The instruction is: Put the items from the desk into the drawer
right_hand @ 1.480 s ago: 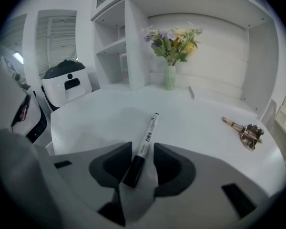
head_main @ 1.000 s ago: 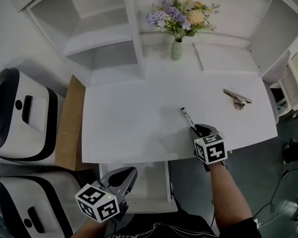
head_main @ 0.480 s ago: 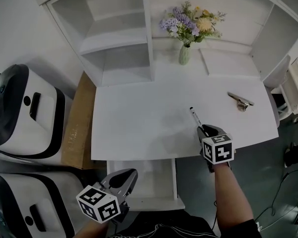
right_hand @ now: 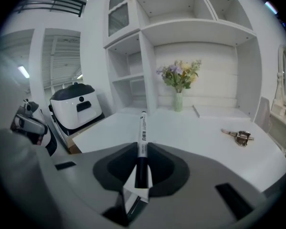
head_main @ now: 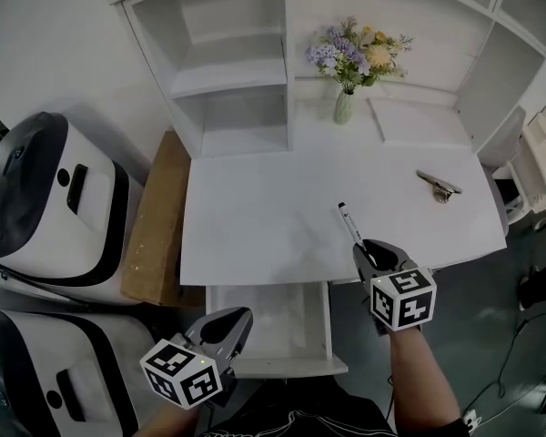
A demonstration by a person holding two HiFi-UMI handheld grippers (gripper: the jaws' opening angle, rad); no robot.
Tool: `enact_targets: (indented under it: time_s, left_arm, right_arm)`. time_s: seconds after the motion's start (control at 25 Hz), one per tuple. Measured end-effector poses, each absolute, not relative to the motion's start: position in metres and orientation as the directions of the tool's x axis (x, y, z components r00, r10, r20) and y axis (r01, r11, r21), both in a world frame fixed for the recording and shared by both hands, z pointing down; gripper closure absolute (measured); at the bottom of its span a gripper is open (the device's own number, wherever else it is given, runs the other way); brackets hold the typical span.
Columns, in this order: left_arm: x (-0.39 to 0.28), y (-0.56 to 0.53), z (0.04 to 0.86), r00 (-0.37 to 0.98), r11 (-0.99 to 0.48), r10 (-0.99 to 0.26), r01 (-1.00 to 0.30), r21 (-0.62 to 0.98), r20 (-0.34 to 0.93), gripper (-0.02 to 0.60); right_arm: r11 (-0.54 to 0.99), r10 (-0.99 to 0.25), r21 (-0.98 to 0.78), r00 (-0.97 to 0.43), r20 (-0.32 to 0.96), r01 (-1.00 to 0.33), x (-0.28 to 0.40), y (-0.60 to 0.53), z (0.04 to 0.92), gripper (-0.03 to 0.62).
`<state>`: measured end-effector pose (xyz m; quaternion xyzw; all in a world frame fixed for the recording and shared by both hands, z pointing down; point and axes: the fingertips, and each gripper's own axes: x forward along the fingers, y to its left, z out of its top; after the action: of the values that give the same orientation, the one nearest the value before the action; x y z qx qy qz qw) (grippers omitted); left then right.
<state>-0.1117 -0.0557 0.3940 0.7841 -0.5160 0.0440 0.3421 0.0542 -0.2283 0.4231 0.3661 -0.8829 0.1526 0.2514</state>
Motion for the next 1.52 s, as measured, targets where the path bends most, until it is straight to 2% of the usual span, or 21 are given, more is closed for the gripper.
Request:
enact_targets:
  time_s: [0.52,0.92,1.12,1.52]
  left_arm:
    - [-0.142,-0.019,0.386,0.429,-0.209,-0.815,-0.845,0.492,0.390,0.574]
    - [-0.180,0.014,0.418,0.379,-0.119,-0.820,-0.846,0.520,0.428,0.574]
    - [-0.196,0.028,0.436,0.350,-0.058,-0.820,-0.838,0.542,0.453,0.574]
    - [-0.231,0.059,0.454,0.254,0.083,-0.831,-0.823,0.562,0.495,0.574]
  right_arm:
    - [0.835,-0.412,-0.118,-0.753,0.513,-0.537,-0.026,-0.131,0.399,0.519]
    - [0.918,-0.196,-0.180,-0.799,0.568,-0.354,-0.087,-0.069,0.449,0.519]
    - [0.954,-0.070,-0.178,-0.757,0.649,-0.241,-0.110,-0.037,0.504,0.519]
    - [0.981,0.047,-0.141,-0.554,0.831,-0.129,-0.137,-0.031,0.632,0.519]
